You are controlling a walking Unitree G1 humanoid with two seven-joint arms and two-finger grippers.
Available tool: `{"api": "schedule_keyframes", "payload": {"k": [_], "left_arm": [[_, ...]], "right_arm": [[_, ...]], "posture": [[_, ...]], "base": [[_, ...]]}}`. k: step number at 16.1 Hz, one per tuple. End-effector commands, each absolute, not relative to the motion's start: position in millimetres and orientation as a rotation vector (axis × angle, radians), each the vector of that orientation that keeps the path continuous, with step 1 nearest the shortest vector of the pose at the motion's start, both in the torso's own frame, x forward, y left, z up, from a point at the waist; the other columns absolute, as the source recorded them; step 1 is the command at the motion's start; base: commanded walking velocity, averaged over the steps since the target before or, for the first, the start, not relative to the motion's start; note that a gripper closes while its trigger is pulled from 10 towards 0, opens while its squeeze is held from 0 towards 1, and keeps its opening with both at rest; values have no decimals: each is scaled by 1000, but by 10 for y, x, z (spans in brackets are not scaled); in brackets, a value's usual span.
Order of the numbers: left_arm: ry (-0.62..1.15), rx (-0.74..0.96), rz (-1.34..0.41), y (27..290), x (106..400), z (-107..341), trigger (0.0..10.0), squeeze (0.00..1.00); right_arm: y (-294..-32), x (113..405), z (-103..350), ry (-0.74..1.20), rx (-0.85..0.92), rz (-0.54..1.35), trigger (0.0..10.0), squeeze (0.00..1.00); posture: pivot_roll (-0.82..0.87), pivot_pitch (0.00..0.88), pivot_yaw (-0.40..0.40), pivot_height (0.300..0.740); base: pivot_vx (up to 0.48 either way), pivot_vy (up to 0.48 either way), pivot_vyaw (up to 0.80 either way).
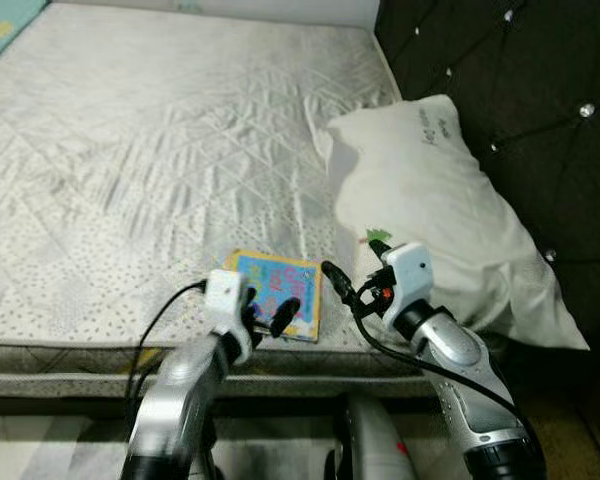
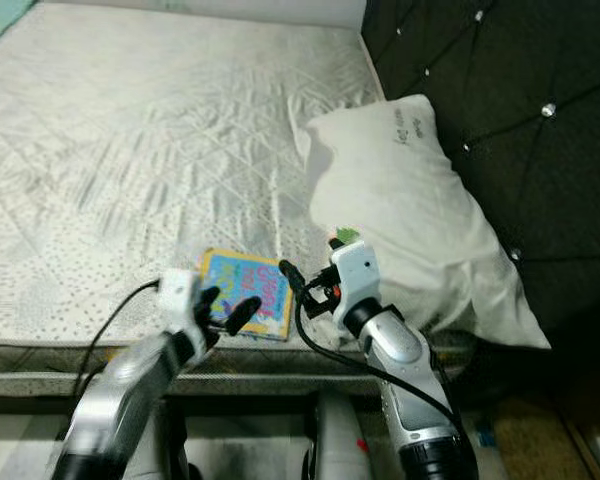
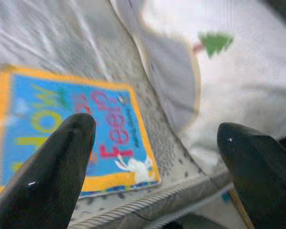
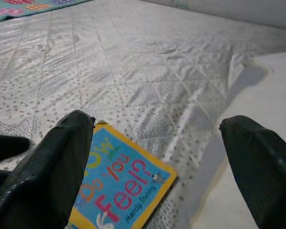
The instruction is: Clean up the room
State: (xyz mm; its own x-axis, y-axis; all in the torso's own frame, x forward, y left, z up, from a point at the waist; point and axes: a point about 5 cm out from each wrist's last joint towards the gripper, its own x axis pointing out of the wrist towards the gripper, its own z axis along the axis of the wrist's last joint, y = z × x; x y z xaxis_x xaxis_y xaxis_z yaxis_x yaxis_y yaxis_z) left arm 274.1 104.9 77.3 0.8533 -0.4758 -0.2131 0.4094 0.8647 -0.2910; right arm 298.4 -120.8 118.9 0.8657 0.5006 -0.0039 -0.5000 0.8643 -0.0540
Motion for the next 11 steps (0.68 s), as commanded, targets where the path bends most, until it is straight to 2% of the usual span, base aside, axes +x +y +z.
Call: {"api": "schedule_keyframes", "payload": {"k": [1,3,5,7,8,11], "left_arm": [[274,-222,-442,1083,2689,824,10000,0],[242,-229,-310,1275,2454,858,10000,0],[141,-216,-156,1507,2350,949,10000,0],[85,-188,-78,1630,2319,1010,10000,0],[91,-137,-11,1730,2283,1009,10000,0],[213,-180,150,1974,2242,822,10000,0]], "right_arm": [[-1239,2992,1181,-13,-58,516,10000,0],[-1255,2980,1133,-8,-54,502,10000,0],[-1259,2990,1129,-2,-24,474,10000,0],[-1270,2996,1119,5,-9,468,10000,0],[-1276,2989,1097,12,-14,473,10000,0],[-1267,2980,1078,16,-20,481,10000,0]], "posture": [[-102,44,-62,603],[-76,26,-52,603],[-74,21,-51,603],[-71,11,-51,603],[-66,5,-57,603],[-68,11,-65,603]], "base": [[0,0,0],[0,0,0],[0,0,0],[0,0,0],[0,0,0],[0,0,0]]}}
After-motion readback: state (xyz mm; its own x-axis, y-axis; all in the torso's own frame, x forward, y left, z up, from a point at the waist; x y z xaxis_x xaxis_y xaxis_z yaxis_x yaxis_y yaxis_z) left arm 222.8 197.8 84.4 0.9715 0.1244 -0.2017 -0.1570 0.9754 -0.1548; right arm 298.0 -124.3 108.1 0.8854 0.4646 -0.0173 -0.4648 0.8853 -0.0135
